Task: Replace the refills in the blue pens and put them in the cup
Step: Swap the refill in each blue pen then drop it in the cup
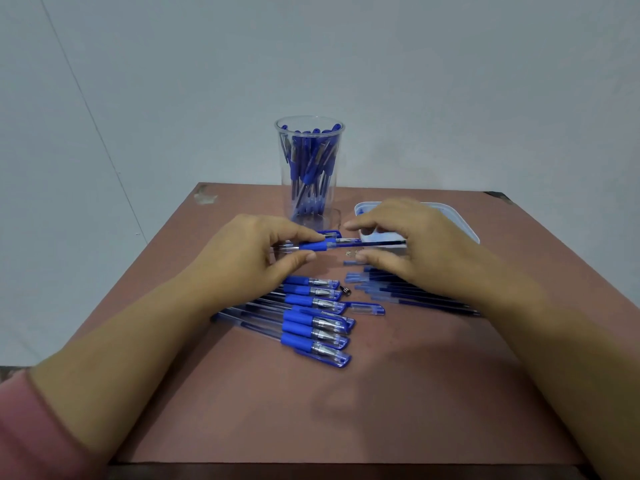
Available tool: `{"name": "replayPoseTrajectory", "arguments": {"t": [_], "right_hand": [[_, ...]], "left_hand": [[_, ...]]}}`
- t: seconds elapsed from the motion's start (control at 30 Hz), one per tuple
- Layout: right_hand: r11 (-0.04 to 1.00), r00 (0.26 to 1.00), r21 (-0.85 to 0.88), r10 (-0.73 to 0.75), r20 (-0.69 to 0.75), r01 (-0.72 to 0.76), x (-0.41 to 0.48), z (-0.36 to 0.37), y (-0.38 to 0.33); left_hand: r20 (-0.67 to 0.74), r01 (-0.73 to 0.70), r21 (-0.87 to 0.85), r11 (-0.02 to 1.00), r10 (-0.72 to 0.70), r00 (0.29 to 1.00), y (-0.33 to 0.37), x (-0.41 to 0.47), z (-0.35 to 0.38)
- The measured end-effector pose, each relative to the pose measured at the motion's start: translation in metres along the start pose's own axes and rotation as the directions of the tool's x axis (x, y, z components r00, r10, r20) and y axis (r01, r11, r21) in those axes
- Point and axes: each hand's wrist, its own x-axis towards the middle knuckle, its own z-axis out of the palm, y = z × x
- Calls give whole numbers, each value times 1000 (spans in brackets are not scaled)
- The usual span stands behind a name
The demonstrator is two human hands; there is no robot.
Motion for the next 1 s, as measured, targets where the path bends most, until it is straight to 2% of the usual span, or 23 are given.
{"name": "replayPoseTrajectory", "arguments": {"t": [0.17,0.3,0.5,0.7,0.8,1.0], "right_hand": [[996,996,6,87,-25,-87,-4,-3,5],[1000,1000,19,22,1,-22,-1,2,-7],[987,987,69,152,-57,-148,-6,-2,1],[984,991,123,127,36,-131,-1,7,-12],[965,977,157,205,58,-211,-4,4,-12],[972,944,-15,230,238,-233,-2,7,-15]], "left_hand": [[-22,-6,-27,1000,5,1000,1,0,-1],[-25,-14,-31,999,13,1000,2,0,0],[-52,-13,-39,999,11,999,0,0,-1],[-40,-18,-41,999,17,999,0,0,0],[-58,0,-39,999,-2,998,-3,0,-3],[-59,2,-20,1000,-3,998,-5,1,-3]]}}
